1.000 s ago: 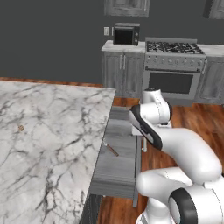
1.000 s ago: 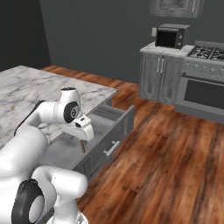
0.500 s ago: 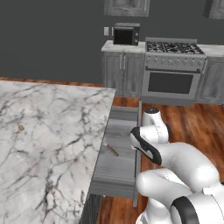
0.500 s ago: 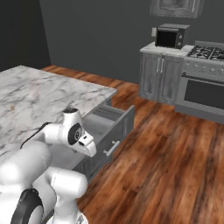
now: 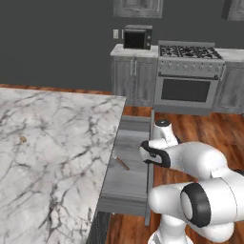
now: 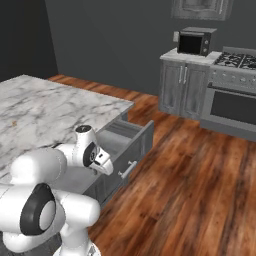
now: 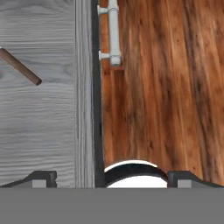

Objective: Pick the whisk from the drawer and place it on the counter.

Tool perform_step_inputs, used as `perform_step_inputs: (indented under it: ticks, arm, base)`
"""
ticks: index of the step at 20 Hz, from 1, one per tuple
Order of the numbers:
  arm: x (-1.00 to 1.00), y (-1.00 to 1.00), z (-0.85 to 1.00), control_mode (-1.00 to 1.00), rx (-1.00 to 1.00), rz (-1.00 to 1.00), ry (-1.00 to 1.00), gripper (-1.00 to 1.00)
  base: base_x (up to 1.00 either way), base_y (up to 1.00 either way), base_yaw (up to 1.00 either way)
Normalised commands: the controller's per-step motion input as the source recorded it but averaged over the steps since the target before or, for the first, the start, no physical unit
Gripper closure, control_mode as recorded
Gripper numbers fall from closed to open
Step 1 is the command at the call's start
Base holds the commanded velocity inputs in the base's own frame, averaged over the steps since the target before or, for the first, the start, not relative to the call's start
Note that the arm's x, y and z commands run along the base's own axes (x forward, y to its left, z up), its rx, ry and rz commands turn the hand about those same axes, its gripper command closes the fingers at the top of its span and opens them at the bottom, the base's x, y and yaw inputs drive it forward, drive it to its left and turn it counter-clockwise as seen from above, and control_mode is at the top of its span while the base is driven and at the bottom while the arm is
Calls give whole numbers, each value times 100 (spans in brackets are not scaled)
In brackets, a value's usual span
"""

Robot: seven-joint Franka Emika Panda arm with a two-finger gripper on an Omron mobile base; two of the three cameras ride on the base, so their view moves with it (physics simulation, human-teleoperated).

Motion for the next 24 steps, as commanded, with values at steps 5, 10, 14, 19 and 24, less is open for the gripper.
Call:
perform_step_inputs:
  ticks: [5, 10, 14, 19, 24]
  arm:
    - [35, 5, -44, -100, 0, 0, -6, -100]
    - [2, -18, -82, -100, -1, 0, 0, -100]
    - [-29, -71, -78, -100, 0, 0, 0, -100]
    - [-60, -97, -57, -100, 0, -2, 0, -100]
    - [-77, -100, -18, -100, 0, -8, -1, -100]
  base:
    - [0, 0, 0]
    - [0, 0, 0]
    - [0, 0, 0]
    - [0, 0, 0]
    - [0, 0, 0]
